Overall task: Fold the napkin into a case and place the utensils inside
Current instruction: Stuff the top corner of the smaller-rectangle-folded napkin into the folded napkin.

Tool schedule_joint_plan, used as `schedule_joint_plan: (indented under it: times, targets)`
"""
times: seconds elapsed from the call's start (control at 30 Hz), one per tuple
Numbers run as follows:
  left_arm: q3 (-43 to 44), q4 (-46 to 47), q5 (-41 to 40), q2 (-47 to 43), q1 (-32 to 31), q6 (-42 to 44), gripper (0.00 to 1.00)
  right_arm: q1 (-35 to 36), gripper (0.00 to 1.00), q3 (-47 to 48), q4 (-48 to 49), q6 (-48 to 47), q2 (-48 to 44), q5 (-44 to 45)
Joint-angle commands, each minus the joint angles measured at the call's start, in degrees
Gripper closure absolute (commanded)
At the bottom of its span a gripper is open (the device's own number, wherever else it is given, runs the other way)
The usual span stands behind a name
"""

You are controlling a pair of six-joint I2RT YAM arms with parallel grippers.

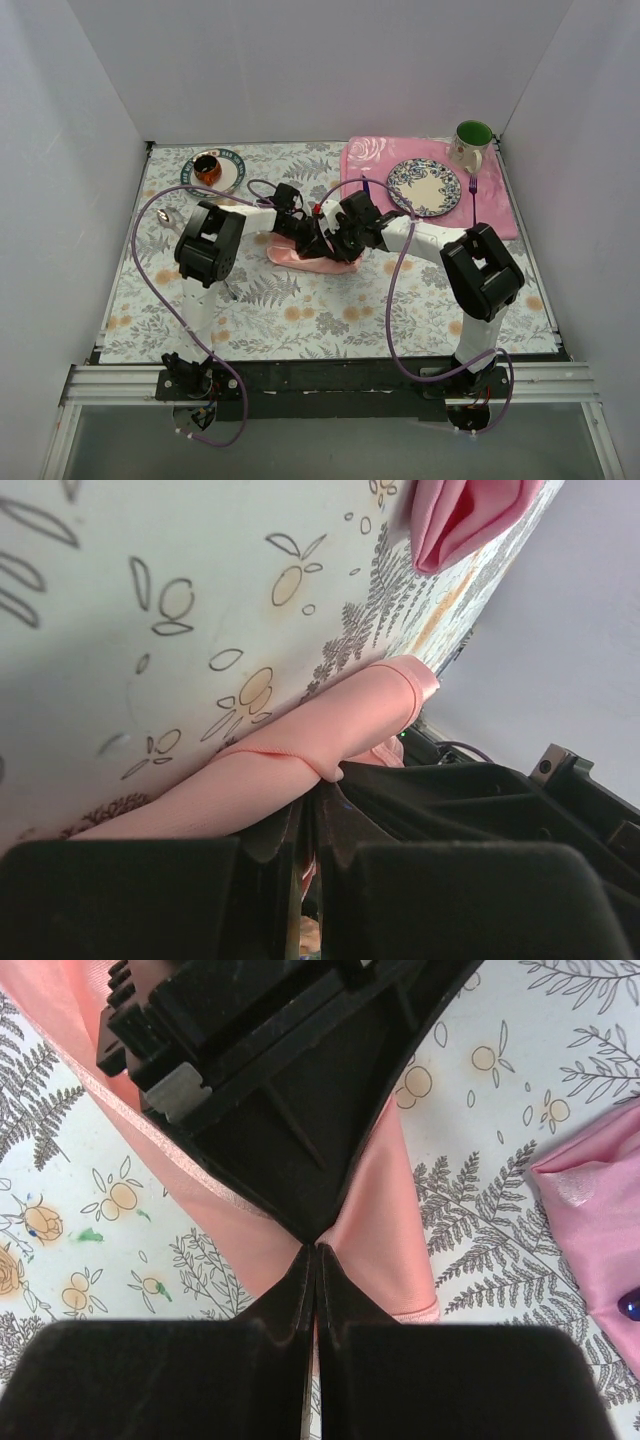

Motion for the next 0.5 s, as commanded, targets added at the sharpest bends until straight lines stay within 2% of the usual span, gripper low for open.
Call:
schedule_joint_plan:
  times: [0.0, 0.17, 0.3, 0.47]
  targets:
    - [-0.1, 3.1, 4.7, -0.1, 0.7, -2.5, 1.00, 0.0, 0.99, -1.3, 0.3, 0.5, 1.8, 1.2]
    - [0.1, 3.8, 5.6, 0.0, 1.2, -2.5, 1.00, -0.3, 0.99, -1.5, 0.9, 0.9, 3.9, 2.2]
    - [0.1, 3.8, 6.8, -2.9, 1.9, -1.1, 0.84, -0.9, 0.99, -1.7, 0.8, 1.3, 5.1, 1.6]
    - [-1.3, 0.6, 8.0, -8.4, 4.0, 1.5, 0.74, -1.3, 0.99, -2.6, 1.5, 1.3, 4.9, 1.3]
